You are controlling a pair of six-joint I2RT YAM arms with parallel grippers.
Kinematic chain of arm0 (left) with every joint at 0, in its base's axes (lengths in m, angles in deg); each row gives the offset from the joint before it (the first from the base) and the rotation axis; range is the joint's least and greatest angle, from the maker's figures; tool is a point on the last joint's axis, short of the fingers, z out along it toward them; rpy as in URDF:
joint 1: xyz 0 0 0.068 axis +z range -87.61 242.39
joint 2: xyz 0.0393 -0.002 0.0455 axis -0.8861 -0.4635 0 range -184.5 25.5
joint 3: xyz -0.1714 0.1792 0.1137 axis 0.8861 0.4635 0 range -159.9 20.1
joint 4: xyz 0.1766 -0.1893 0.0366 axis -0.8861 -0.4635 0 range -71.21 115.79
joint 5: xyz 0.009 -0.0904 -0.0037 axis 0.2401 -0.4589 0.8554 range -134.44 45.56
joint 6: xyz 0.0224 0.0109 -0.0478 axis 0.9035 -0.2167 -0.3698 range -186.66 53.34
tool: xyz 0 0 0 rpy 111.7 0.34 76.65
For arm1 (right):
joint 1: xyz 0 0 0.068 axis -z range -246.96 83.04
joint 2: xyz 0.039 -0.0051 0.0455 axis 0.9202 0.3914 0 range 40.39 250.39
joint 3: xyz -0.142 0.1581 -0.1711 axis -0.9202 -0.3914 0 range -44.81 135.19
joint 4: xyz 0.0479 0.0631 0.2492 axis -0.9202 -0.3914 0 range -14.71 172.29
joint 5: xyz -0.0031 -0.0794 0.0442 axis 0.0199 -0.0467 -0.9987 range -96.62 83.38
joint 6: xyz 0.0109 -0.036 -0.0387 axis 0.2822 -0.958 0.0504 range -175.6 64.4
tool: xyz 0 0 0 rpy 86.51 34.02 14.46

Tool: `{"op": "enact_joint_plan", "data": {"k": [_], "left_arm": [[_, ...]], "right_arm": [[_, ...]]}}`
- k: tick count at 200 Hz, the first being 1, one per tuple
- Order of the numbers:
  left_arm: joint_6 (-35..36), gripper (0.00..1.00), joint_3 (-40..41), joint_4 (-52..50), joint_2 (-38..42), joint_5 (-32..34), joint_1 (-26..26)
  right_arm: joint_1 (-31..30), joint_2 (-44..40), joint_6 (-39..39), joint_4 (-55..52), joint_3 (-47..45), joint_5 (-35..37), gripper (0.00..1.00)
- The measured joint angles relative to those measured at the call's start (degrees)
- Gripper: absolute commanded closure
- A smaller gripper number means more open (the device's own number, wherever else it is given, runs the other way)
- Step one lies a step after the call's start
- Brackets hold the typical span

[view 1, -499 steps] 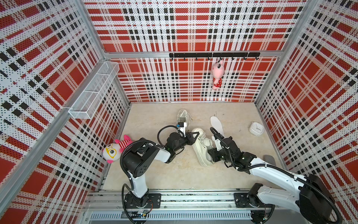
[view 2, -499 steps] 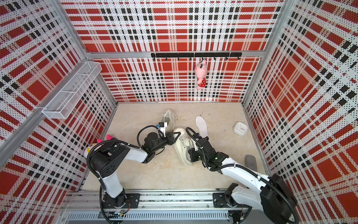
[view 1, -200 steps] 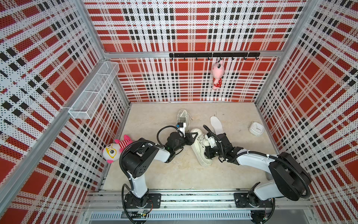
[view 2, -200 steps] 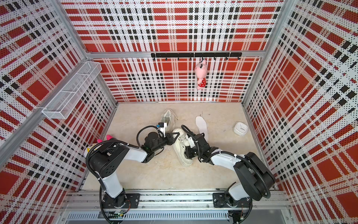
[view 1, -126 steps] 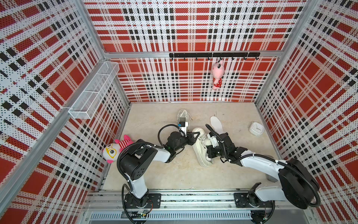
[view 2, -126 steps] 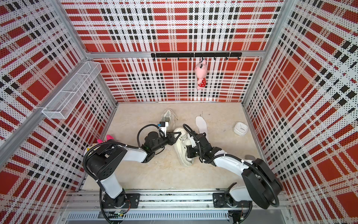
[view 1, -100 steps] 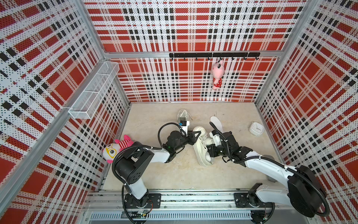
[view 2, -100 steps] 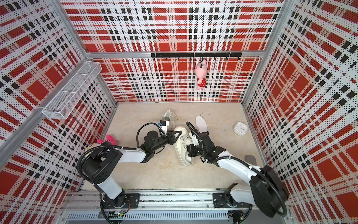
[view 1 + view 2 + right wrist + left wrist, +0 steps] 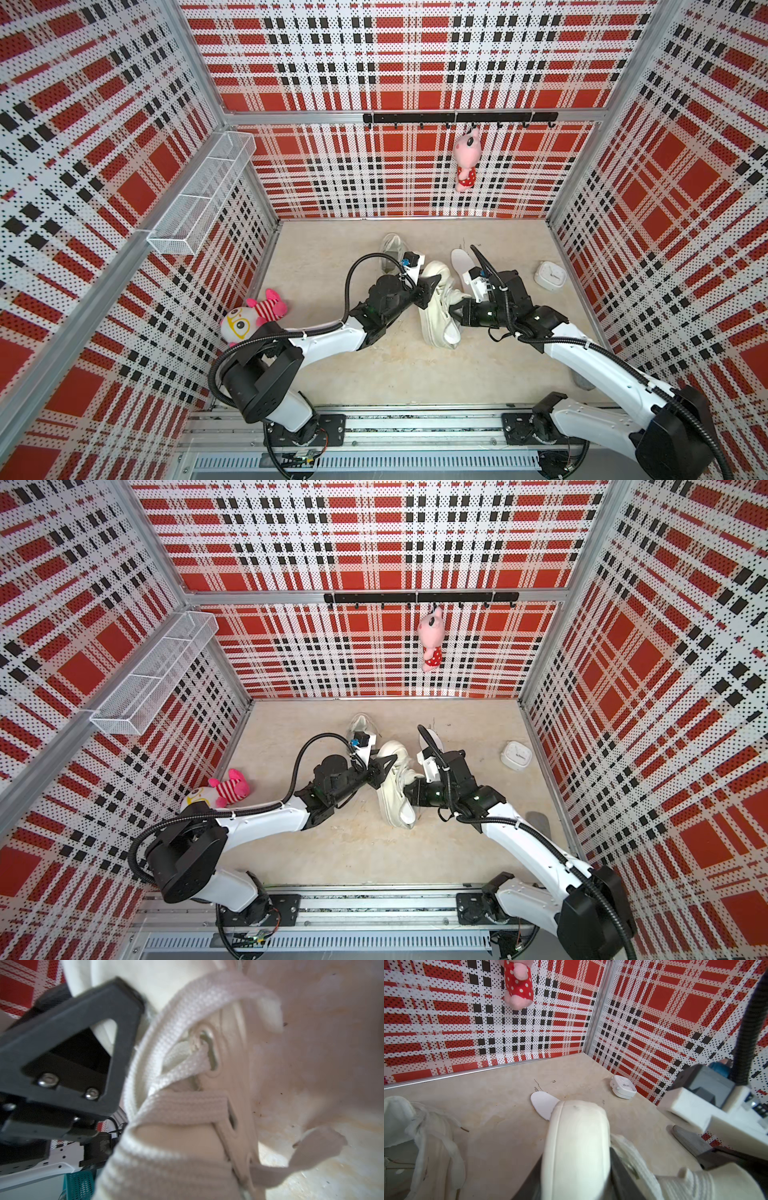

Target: Remove the insole from the shoe

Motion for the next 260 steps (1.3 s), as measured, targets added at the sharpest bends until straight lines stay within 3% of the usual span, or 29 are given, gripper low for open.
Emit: {"op": "enact_joint_plan", "data": {"k": [34,79,105,119,148,200,260], "left_arm": [[-1.3,0.88,1.6,-2.8,0.0,-2.4,0.4],[-3.7,0.89,2.8,-2.3,-0.2,-2.6,2.9],[-6.3,0.89,4.6,-0.6,-0.2,-3.1,5.2],[-7.5,0.90,5.2,0.3,-0.2,-3.5,5.9],[-8.2,0.90,5.5,0.9,-0.2,-4.5,6.4],[-8.3,0.89,5.8,1.4,-0.2,-4.8,6.5],[-8.4,0.90,5.8,1.4,-0.2,-4.8,6.5]], "right_arm": [[-0.1,-0.2,-3.5,0.7,-5.2,2.6,1.00],[-0.1,-5.0,-6.2,1.0,-6.7,1.2,0.52],[0.9,-9.7,-10.1,-2.6,-6.6,0.7,0.33],[1.6,-11.9,-11.6,-3.0,-7.2,0.1,0.29],[2.0,-12.7,-12.1,1.1,-11.8,-3.9,0.33],[2.0,-2.7,-9.4,11.3,-17.0,-9.6,0.50],[2.0,-0.9,-8.2,15.2,-17.2,-10.8,0.82]]}}
